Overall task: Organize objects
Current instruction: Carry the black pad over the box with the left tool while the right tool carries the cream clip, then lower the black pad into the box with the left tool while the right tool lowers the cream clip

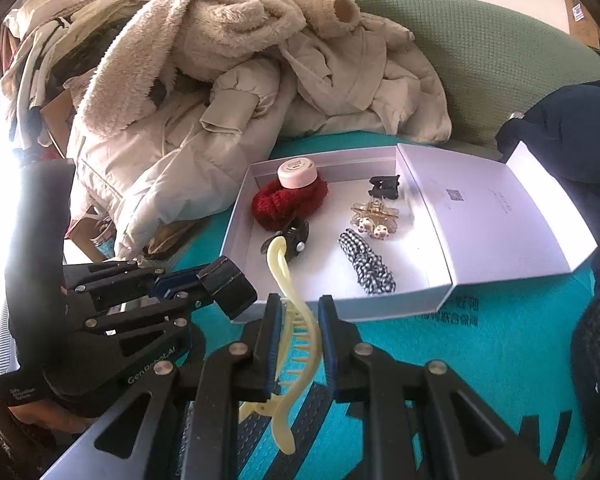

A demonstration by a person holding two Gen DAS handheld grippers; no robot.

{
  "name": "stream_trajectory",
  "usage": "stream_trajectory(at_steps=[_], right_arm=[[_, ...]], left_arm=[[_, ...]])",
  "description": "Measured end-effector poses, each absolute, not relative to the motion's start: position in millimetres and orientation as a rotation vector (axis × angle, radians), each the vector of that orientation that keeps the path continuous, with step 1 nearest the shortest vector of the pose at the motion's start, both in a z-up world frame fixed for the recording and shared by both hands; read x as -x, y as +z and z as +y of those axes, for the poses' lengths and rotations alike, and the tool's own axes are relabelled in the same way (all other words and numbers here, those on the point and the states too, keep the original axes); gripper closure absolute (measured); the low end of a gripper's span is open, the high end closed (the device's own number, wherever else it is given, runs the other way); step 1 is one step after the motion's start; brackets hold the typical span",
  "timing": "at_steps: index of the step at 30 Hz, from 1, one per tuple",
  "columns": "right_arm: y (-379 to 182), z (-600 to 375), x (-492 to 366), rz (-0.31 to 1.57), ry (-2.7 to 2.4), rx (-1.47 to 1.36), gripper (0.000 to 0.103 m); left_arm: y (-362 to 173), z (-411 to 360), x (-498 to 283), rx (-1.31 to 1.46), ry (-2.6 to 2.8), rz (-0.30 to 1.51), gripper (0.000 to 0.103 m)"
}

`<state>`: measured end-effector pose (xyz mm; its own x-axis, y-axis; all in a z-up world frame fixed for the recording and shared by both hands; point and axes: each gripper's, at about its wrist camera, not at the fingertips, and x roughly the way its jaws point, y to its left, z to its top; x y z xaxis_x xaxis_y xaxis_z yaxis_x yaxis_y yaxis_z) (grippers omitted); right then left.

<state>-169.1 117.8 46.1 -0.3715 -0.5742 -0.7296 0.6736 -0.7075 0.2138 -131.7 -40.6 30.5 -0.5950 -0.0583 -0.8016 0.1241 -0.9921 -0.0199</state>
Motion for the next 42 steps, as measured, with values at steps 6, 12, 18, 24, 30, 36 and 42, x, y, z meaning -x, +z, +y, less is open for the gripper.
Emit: stream_trajectory(at_steps=[6,12,18,24,30,36,42], right_arm=[[39.5,112.4,192.8,0.155,-2.112,-1.055,0.085],[33.0,110.6,217.7,0.143,-2.116,-1.051,0.085],[26.8,104.7,239.9,0.143,-2.103,-1.056,0.085],[21.4,93.7,255.4,0.16,-2.088,-1.037,0.085],[14.9,82.9,270.1,0.184,-2.078,-1.029,0.085],[6.9,76.9,287.6,0.189,-2.076,-1.033,0.085],[-4.3,70.5,302.5,0.21,-2.073,-1.046,0.085]], left_arm=[[22.1,-43.5,159.6,-1.365,-2.712,0.081,0.093],[11.6,-43.4,186.9,-1.381,-2.713,0.047,0.093],[2.1,-44.0,207.8,-1.404,-2.705,0.026,0.093],[-4.7,-44.5,222.9,-1.419,-2.688,-0.008,0.093],[-14.1,-47.7,241.4,-1.45,-2.658,-0.028,0.093],[-23.7,-45.9,260.0,-1.489,-2.643,-0.061,0.092],[-33.2,-51.0,278.0,-1.506,-2.608,-0.065,0.092]])
